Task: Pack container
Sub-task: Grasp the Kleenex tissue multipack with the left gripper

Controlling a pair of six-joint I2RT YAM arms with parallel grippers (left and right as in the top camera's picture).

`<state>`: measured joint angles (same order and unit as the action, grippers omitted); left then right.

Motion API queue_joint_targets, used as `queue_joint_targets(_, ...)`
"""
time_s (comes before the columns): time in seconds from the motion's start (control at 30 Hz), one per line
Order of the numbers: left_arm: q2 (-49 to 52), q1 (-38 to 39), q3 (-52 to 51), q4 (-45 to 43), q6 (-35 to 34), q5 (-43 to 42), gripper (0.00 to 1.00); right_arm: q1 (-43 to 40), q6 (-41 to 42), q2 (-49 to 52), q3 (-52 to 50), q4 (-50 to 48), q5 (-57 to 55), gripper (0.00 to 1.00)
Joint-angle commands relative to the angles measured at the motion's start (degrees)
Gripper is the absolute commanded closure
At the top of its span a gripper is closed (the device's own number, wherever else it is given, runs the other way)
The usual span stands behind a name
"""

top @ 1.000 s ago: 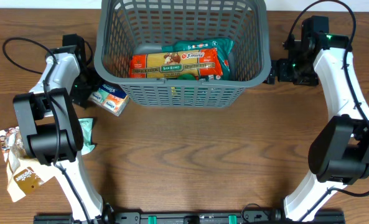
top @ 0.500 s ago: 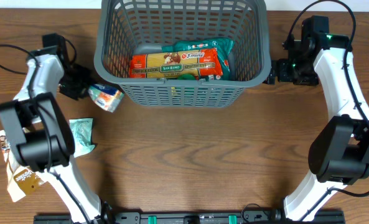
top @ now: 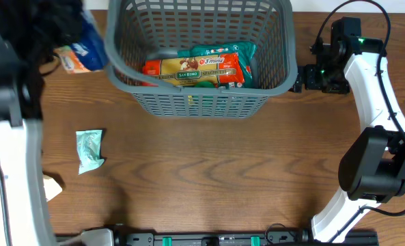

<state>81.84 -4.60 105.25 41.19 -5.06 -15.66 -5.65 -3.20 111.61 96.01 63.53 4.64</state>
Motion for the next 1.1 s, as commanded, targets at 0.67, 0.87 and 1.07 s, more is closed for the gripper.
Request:
queue_joint_targets(0.67, 1.68, 12.68, -0.02, 1.25, 30.29, 13.99, 0.94, -0.37, -1.2, 0.04, -0.24, 2.73, -0.13, 0.01)
queue_joint_targets(0.87, 1.33, 12.66, 0.0, 1.14, 30.21, 17.09, 0.94, -0.37, -1.2, 0.04, -0.24, 2.69, -0.13, 0.01)
queue_joint_targets(1.07, -0.09, 10.8, 0.0, -1.31, 21.51, 22.56, 0.94, -0.37, -1.22, 0.04, -0.24, 2.73, -0.15, 0.01)
